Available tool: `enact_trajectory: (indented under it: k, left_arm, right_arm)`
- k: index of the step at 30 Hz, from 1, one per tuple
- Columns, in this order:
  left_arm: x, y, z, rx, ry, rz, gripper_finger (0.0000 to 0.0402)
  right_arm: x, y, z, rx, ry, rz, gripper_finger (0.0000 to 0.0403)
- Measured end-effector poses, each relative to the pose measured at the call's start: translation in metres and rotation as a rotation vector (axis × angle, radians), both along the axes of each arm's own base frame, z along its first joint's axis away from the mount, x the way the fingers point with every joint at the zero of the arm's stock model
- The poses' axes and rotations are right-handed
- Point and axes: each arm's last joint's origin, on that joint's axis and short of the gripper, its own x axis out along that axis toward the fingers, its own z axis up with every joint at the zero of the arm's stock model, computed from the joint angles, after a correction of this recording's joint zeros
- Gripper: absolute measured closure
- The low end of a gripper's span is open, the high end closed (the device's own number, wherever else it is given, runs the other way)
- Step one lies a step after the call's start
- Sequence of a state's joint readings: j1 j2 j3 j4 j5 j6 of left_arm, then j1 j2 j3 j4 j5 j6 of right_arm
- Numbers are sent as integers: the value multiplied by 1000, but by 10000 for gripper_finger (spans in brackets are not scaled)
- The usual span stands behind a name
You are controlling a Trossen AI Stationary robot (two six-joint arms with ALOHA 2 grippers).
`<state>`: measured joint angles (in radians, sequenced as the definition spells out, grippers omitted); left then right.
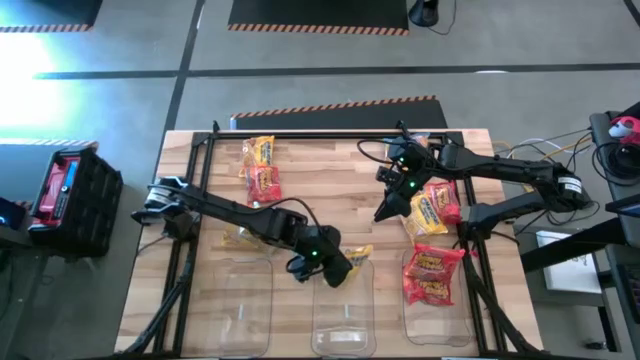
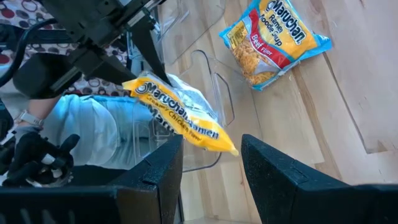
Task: Sort Maruchan noodles
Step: Put the yellow noodle pack into the middle transparent bin
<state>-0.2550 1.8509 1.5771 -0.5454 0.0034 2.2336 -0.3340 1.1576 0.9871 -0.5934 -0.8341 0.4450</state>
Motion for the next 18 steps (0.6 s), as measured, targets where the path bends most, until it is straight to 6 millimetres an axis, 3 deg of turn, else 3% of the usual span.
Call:
enact_trajectory:
  k: [18]
  left_arm:
    - [-4,2,-10,85,43,-75,325]
  right_arm:
    - [0,0,0,0,0,0,250]
